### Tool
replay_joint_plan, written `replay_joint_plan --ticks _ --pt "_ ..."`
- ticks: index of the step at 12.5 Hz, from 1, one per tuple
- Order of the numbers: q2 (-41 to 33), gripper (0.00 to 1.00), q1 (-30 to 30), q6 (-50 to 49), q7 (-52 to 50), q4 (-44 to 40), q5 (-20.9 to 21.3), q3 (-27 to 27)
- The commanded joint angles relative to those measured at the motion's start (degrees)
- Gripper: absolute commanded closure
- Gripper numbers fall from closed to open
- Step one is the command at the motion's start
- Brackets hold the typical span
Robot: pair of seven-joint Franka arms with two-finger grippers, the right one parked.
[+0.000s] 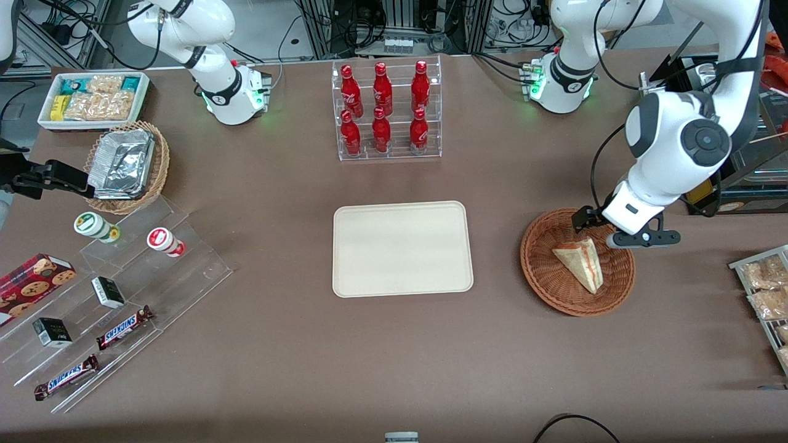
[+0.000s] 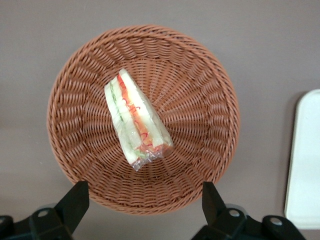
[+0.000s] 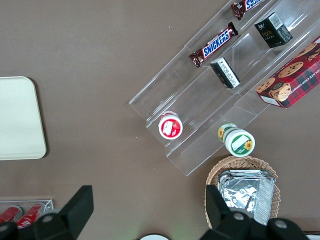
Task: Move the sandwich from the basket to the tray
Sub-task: 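Lower the open left gripper around the sandwich's upright edge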
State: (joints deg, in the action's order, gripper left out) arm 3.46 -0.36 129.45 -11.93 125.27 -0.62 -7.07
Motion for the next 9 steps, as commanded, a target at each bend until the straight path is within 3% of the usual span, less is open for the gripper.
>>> replay_joint_plan --ticks 1,6,9 --pt "2.3 0.00 -0.4 3.3 -9.6 0.1 0.4 0.4" --pt "5.2 0.00 -0.3 7.1 -31.7 0.1 0.4 0.5" --pt "7.0 0.00 0.1 7.4 -32.6 -0.1 0.5 1.1"
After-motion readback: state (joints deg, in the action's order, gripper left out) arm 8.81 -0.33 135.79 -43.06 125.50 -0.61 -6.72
